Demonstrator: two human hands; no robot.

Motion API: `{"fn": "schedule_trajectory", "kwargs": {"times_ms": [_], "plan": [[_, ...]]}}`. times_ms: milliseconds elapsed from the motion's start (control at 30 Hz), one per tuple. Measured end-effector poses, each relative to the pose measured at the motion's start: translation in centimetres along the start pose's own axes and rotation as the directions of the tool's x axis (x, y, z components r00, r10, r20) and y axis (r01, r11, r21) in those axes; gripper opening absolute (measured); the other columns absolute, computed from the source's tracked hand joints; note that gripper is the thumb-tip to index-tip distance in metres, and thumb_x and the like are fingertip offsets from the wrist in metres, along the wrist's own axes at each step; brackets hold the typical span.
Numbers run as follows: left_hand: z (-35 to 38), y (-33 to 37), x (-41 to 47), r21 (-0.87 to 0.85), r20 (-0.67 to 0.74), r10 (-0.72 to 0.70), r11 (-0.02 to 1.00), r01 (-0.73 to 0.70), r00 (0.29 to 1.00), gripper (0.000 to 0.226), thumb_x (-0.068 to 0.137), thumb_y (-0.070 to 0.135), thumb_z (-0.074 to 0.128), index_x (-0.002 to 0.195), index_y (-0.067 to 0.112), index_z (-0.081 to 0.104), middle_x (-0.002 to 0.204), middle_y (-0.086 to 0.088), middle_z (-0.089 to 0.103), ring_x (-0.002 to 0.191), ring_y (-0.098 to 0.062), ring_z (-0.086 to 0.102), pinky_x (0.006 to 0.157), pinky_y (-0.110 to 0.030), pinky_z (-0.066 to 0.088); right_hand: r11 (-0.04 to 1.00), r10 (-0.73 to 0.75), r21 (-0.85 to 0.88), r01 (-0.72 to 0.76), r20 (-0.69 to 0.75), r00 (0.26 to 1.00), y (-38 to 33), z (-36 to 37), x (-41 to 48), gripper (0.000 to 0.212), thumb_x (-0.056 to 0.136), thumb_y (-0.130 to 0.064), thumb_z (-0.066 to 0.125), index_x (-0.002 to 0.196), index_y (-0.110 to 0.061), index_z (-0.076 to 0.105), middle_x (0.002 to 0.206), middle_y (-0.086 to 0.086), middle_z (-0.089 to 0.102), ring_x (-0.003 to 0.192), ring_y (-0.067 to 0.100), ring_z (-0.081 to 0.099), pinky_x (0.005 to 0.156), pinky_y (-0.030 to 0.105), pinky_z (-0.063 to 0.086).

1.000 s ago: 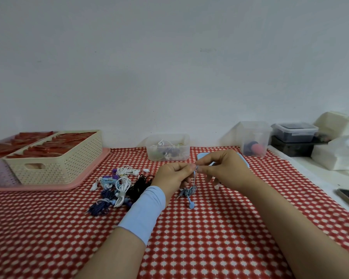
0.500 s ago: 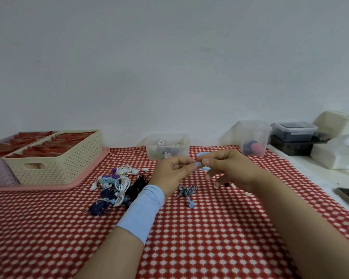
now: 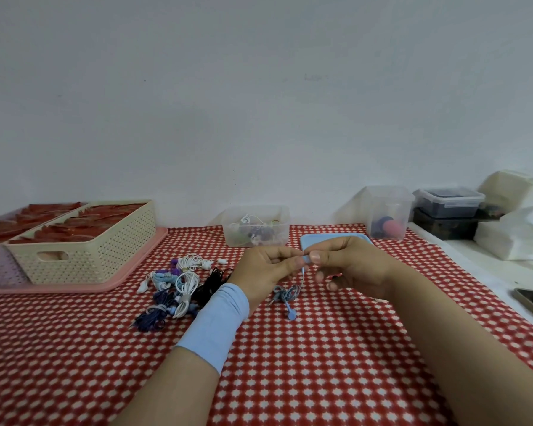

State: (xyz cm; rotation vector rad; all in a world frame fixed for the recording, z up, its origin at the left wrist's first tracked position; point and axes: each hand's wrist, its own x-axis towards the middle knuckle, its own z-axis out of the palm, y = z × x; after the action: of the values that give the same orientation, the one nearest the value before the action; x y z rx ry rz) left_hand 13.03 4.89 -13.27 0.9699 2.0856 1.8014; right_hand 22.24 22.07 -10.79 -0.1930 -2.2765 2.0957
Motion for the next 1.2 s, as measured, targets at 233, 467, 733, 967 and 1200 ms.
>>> {"fn": "schedule_trajectory", "kwargs": {"times_ms": [233, 467, 733, 967, 1200], "plan": [[0.0, -0.3, 0.2, 0.011, -0.006, -0.031, 0.999, 0.031, 0.999, 0.008, 0.086, 0.016, 0.074, 0.094, 0.017, 0.076, 0.079, 0.006, 0.075, 0.068, -0.005, 0.066, 0.070, -0.020, 0.055, 0.985, -0.053, -0.170, 0.036, -0.093, 0.994, -0.1, 0.2, 0.2, 0.013, 0.090, -0.022, 0.072, 0.096, -0.013, 0.080, 0.082, -0.001, 0.076, 0.062, 0.012, 0.064, 0.052, 0.023, 0.043], [-0.5, 0.0, 0.4, -0.049, 0.017, -0.008, 0.999, 0.009, 1.000, 0.026, 0.093, 0.008, 0.064, 0.115, 0.023, 0.069, 0.085, 0.000, 0.067, 0.068, -0.010, 0.062, 0.069, -0.025, 0.057, 0.714, -0.206, -0.700, -0.012, -0.226, 0.952, 1.1, -2.7, 0.8, 0.017, 0.086, -0.012, 0.078, 0.081, -0.029, 0.080, 0.090, -0.015, 0.076, 0.074, -0.001, 0.068, 0.067, 0.011, 0.052], [-1.0, 0.0, 0.1, 0.114, 0.017, -0.003, 0.993, 0.001, 1.000, 0.026, 0.082, 0.003, 0.076, 0.102, 0.021, 0.074, 0.098, -0.001, 0.073, 0.080, -0.017, 0.071, 0.070, -0.022, 0.059, 0.572, -0.002, -0.811, -0.120, -0.148, 0.989, 1.7, -2.9, 1.3, 0.011, 0.083, -0.023, 0.081, 0.088, -0.033, 0.081, 0.095, -0.020, 0.074, 0.089, -0.001, 0.064, 0.077, 0.013, 0.046], [-1.4, -0.3, 0.3, 0.303, -0.042, 0.021, 0.953, -0.008, 0.999, 0.026, 0.077, 0.015, 0.083, 0.097, 0.026, 0.070, 0.092, 0.008, 0.070, 0.084, -0.008, 0.067, 0.066, -0.007, 0.050, 0.638, -0.219, -0.770, -0.006, -0.189, 0.957, 1.6, -1.9, 1.7, 0.008, 0.090, -0.024, 0.074, 0.090, -0.031, 0.078, 0.097, -0.015, 0.074, 0.089, 0.001, 0.064, 0.081, 0.019, 0.049], [-2.0, -0.9, 0.8, 0.401, -0.078, 0.050, 0.916, -0.015, 0.996, 0.019, 0.075, 0.019, 0.084, 0.092, 0.025, 0.076, 0.082, 0.009, 0.071, 0.075, -0.003, 0.066, 0.072, -0.015, 0.056, 0.721, -0.267, -0.680, 0.131, -0.098, 0.959, 1.8, 0.5, 2.0, 0.015, 0.092, -0.026, 0.072, 0.080, -0.033, 0.077, 0.078, -0.013, 0.076, 0.075, 0.001, 0.068, 0.074, 0.018, 0.053]]}}
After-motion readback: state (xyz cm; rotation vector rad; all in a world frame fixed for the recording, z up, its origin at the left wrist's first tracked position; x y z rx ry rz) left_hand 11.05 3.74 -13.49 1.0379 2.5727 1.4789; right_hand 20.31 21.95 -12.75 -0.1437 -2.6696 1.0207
